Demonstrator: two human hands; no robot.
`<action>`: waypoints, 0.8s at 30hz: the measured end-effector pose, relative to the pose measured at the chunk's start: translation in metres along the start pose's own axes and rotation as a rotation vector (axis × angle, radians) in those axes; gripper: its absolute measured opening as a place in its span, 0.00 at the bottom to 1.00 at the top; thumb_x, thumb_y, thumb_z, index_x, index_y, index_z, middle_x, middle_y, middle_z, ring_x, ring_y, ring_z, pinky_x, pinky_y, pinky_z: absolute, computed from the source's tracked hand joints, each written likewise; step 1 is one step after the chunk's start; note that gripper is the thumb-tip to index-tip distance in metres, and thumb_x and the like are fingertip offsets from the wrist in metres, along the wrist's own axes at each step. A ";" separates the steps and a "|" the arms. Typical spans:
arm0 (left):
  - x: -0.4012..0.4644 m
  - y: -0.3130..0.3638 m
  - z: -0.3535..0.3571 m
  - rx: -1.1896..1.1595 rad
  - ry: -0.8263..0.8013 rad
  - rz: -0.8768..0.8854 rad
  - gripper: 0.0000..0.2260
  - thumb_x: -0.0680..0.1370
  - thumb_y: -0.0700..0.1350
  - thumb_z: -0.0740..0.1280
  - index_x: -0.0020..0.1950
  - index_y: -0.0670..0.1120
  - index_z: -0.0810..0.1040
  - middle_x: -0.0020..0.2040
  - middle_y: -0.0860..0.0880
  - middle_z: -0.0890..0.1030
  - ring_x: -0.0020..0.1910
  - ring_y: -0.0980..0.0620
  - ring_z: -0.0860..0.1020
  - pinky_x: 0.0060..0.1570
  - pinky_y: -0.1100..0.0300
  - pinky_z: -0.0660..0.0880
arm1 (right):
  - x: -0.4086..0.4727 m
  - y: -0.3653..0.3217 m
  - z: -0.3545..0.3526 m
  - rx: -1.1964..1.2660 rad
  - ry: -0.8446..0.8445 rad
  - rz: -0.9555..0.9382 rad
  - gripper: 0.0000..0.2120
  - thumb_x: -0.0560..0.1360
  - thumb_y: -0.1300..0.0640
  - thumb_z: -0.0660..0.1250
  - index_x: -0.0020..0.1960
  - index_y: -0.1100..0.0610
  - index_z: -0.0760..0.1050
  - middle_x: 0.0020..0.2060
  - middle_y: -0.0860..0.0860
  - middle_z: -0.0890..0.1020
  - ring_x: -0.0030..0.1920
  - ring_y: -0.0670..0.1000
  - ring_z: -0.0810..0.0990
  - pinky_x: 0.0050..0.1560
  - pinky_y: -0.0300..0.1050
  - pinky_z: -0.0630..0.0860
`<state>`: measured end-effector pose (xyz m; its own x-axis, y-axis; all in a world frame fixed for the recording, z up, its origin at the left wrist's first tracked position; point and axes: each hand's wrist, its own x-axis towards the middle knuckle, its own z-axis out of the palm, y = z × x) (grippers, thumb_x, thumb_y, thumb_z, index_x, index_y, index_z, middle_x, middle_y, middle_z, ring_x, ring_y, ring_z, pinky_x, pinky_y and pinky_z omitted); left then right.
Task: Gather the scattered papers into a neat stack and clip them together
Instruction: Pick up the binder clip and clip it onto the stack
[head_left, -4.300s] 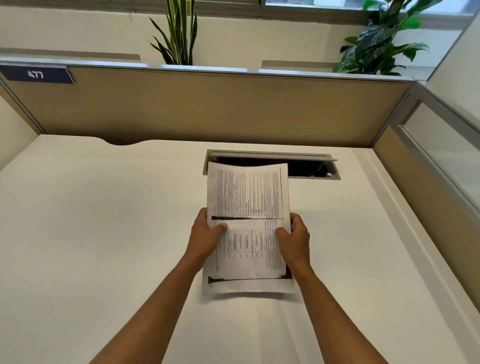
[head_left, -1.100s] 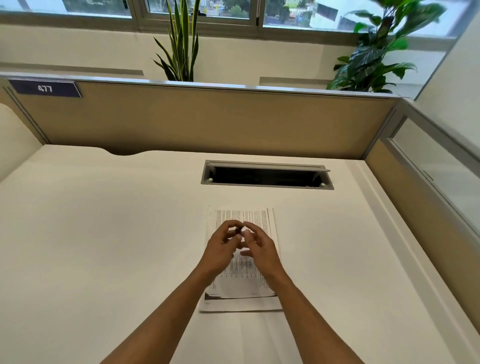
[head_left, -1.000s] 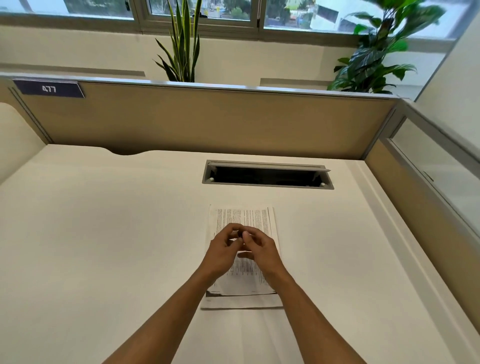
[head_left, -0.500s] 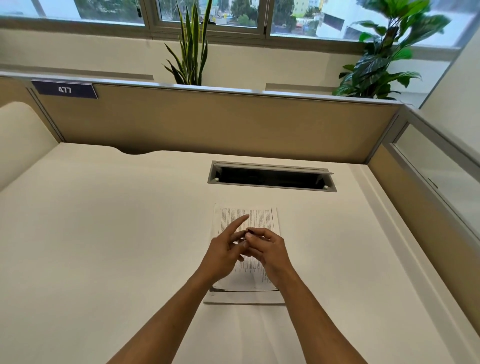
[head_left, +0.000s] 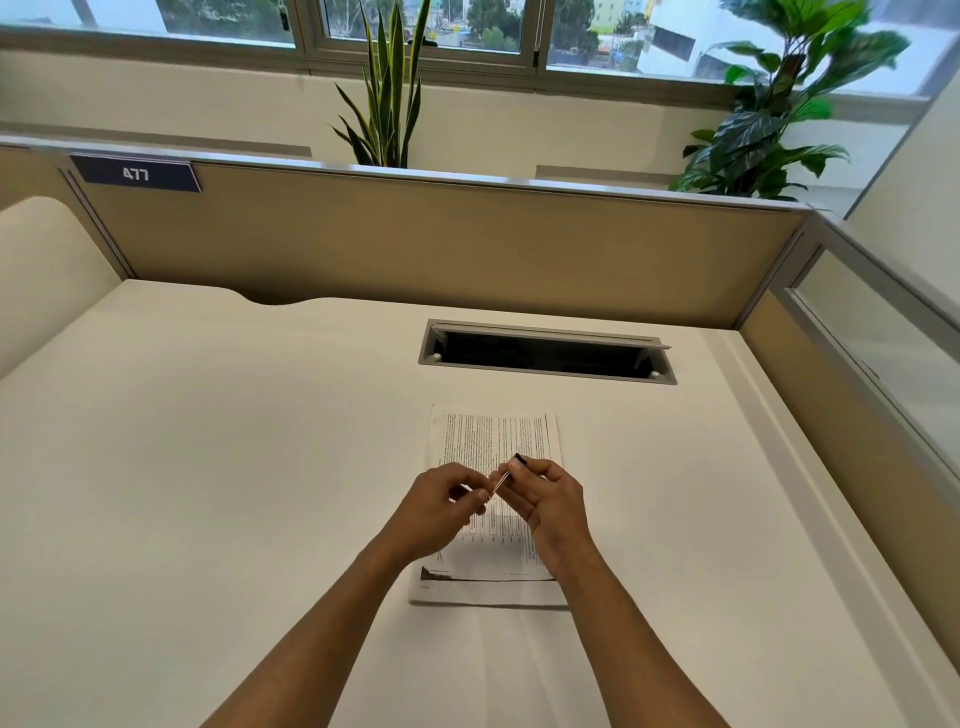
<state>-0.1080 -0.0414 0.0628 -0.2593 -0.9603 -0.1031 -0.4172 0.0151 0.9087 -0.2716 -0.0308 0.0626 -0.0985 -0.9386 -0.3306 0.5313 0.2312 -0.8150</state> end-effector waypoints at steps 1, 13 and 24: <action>0.000 0.000 -0.001 0.018 -0.001 0.003 0.04 0.77 0.43 0.69 0.50 0.47 0.82 0.43 0.50 0.84 0.41 0.54 0.82 0.42 0.58 0.80 | 0.000 0.000 0.001 0.009 0.012 -0.001 0.04 0.72 0.66 0.71 0.46 0.65 0.79 0.44 0.64 0.82 0.47 0.60 0.83 0.51 0.51 0.81; -0.011 -0.003 -0.002 0.090 -0.018 0.245 0.05 0.74 0.40 0.71 0.46 0.48 0.84 0.42 0.53 0.82 0.43 0.54 0.79 0.41 0.63 0.77 | -0.004 -0.003 0.002 -0.058 -0.026 0.103 0.10 0.74 0.62 0.69 0.51 0.68 0.76 0.45 0.65 0.83 0.46 0.62 0.84 0.46 0.49 0.82; -0.013 -0.003 -0.009 0.156 -0.019 0.334 0.04 0.72 0.36 0.71 0.45 0.42 0.83 0.40 0.49 0.81 0.40 0.53 0.79 0.42 0.67 0.76 | -0.006 0.000 0.005 -0.076 -0.049 0.156 0.05 0.74 0.62 0.70 0.44 0.64 0.77 0.43 0.64 0.83 0.45 0.61 0.84 0.44 0.48 0.82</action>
<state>-0.0951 -0.0314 0.0647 -0.4190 -0.8899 0.1805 -0.4345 0.3710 0.8207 -0.2673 -0.0268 0.0670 0.0221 -0.9005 -0.4343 0.4715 0.3925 -0.7897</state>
